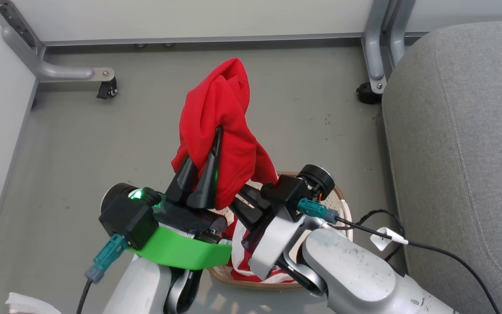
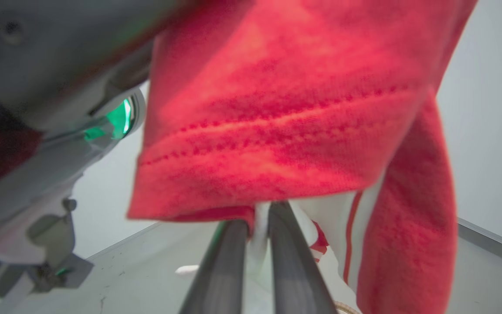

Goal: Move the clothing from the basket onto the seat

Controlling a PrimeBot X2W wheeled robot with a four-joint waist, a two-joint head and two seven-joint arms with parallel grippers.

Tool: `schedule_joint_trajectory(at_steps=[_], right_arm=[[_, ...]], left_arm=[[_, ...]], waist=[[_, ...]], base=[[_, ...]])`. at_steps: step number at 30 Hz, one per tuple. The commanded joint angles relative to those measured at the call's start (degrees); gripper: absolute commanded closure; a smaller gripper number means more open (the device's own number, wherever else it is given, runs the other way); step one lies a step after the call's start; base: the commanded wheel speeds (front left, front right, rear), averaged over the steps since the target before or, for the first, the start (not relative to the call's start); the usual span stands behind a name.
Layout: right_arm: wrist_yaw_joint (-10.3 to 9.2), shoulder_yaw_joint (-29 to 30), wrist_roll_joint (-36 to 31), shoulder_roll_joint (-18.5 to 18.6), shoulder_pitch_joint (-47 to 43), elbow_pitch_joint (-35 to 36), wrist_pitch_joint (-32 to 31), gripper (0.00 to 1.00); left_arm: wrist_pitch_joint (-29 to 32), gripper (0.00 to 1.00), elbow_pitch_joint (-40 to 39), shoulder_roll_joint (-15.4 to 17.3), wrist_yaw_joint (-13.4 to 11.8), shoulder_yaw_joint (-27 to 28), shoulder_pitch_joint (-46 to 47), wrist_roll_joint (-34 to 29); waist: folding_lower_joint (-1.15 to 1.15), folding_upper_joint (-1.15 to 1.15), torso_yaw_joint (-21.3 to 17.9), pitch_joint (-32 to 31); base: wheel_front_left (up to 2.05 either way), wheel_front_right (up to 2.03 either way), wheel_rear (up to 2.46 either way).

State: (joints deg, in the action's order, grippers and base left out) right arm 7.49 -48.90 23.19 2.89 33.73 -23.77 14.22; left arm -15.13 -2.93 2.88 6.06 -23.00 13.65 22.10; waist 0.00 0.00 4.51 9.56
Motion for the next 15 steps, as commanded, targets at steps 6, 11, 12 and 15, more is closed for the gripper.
schedule_joint_trajectory(at_steps=[6,11,12,15], right_arm=[[0.0,0.48,0.03,0.04,0.7,-0.13,0.57,1.0],[0.0,0.96,-0.76,0.04,1.11,-0.24,0.72,1.0],[0.0,1.1,-1.01,0.04,1.2,-0.3,0.77,1.0],[0.0,1.82,-1.73,0.04,1.63,-0.73,0.91,1.0]], left_arm=[[-0.02,1.0,0.66,0.06,-0.04,-0.17,0.79,0.31],[-0.02,0.0,1.09,0.06,-1.04,0.08,1.3,-0.98],[-0.02,0.0,1.09,0.07,-1.12,0.14,1.4,-1.39],[-0.01,0.0,1.28,0.16,-0.71,-0.17,1.58,-2.47]], waist=[[0.0,0.0,-0.04,0.07],[0.0,0.0,0.03,0.14],[0.0,0.0,0.08,0.17],[0.0,0.0,0.37,0.19]], base=[[0.0,0.0,0.0],[0.0,0.0,0.0],[0.0,0.0,0.0],[0.0,0.0,0.0]])
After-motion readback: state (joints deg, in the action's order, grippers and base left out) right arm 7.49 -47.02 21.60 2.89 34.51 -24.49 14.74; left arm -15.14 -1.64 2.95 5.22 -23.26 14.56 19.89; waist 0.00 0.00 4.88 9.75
